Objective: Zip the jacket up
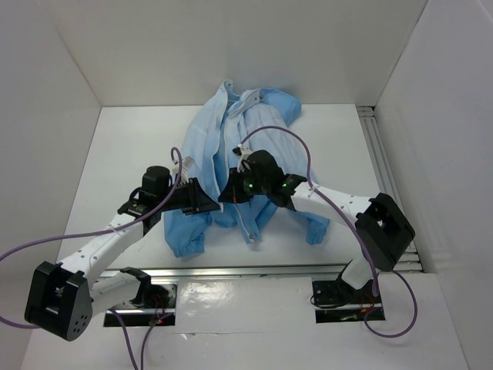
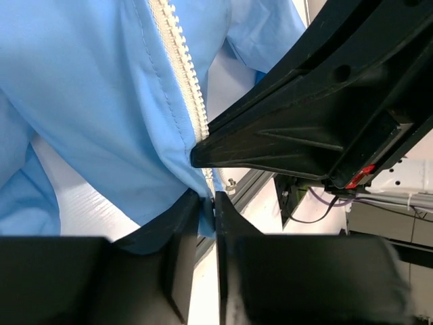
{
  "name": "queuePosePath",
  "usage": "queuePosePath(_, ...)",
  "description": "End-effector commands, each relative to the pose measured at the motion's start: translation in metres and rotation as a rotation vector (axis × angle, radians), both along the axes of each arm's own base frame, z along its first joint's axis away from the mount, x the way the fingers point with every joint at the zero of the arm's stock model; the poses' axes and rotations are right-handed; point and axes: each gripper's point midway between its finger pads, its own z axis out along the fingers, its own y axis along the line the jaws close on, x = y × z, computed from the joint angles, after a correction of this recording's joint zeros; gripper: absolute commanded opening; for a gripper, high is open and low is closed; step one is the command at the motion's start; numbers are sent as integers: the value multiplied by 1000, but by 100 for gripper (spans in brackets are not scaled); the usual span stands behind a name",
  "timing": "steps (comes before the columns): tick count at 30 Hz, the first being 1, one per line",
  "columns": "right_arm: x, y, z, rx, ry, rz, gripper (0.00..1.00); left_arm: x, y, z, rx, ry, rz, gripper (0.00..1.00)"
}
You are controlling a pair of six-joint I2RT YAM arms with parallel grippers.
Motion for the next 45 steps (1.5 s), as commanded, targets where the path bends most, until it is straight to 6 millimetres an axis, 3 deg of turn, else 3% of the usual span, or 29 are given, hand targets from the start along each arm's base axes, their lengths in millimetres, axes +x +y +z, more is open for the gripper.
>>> queuePosePath(1,8,8,19,52,-39,6,0,-1,-7,10,-41,-39,-41,26)
queuePosePath(2,8,8,19,52,-39,6,0,-1,-7,10,-41,-39,-41,24)
queuePosePath(3,9,7,16,41,-37,-5,0,-1,-6,8,-34,-32,-33,13)
queuePosePath(7,8,4,16,28,-30,-13,0,0,-4,3,-21,-12,-22,1)
queuePosePath(8,10,3,24,36,-44,-21,4,-1,-4,-1,-14,7,-22,0)
queuePosePath(13,18,-20,50,16,-111,-92,56,3,-1,-8,10,20,8,0)
queuePosePath(15,22,-43,59,-18,-142,-157,62,5,1,-9,15,26,32,0)
queuePosePath(18,18,-75,46,-79,-129,-233,62,12,8,-16,30,47,93,0)
queuePosePath(19,16,-88,53,-70,-145,-261,60,15,12,-16,36,45,114,0)
queuePosePath(20,5,-97,33,-102,-99,-264,56,17,13,-17,37,51,132,0)
queuePosePath(22,-2,-113,19,-115,-66,-287,42,21,18,-17,42,55,166,0)
queuePosePath(23,-14,-122,1,-142,-30,-290,38,24,22,-17,42,61,192,0)
queuePosePath(25,-30,-125,-16,-137,38,-274,21,24,23,-20,51,71,200,0)
queuePosePath(26,-40,-130,-35,-155,81,-274,17,24,23,-17,52,72,200,0)
queuePosePath(33,-59,-112,-65,-114,177,-179,13,34,27,-11,84,48,208,0)
queuePosePath(43,-93,-45,-70,-158,131,104,9,35,32,-13,119,49,224,0)
queuePosePath(45,-92,-34,-68,-175,93,109,9,37,35,-13,119,49,233,0)
